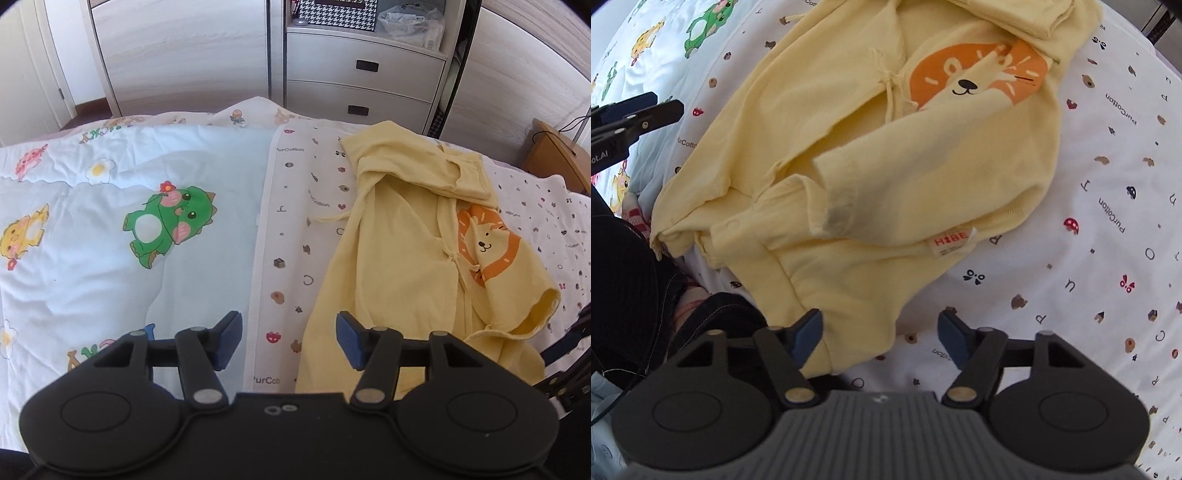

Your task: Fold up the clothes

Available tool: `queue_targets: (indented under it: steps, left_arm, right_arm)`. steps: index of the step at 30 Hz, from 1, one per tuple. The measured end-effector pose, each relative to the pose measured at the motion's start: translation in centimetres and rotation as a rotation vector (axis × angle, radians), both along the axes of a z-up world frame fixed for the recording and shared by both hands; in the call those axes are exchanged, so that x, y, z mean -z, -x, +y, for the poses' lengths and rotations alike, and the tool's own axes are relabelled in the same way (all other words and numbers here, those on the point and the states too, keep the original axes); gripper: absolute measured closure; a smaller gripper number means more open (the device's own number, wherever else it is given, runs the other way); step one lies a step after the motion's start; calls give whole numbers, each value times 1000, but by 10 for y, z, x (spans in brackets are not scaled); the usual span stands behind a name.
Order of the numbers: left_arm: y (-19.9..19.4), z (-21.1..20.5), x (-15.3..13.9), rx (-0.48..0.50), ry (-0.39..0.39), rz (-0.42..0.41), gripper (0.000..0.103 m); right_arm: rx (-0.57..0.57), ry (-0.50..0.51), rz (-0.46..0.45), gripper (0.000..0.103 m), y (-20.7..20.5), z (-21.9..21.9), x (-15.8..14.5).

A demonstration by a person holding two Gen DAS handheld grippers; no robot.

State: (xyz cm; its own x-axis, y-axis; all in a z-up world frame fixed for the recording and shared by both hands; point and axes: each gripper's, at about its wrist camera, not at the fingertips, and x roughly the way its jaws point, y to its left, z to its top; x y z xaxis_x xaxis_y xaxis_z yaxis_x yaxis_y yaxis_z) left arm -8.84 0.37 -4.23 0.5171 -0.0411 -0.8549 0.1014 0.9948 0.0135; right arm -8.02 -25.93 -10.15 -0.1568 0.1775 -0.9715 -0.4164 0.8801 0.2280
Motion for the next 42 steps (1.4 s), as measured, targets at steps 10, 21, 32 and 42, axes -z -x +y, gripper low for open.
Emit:
queue_targets:
  steps: [10,21,32,42]
  left_arm:
    - [6,8,-8,-13,20,5,47]
    - [8,-12,-8,65,-108,15,46]
    - [18,-3,-9,56,-134,-3,46]
    - [16,-3,-9,56,-144,-10,46]
  right_arm:
    - [-65,-12,57,76,-4,14,-5]
    - [80,-169,-19,83,21,-23,-9]
    - [79,-43,-79,91,54,-55,-37]
    - [92,-233,-318,62,81,-29,-58]
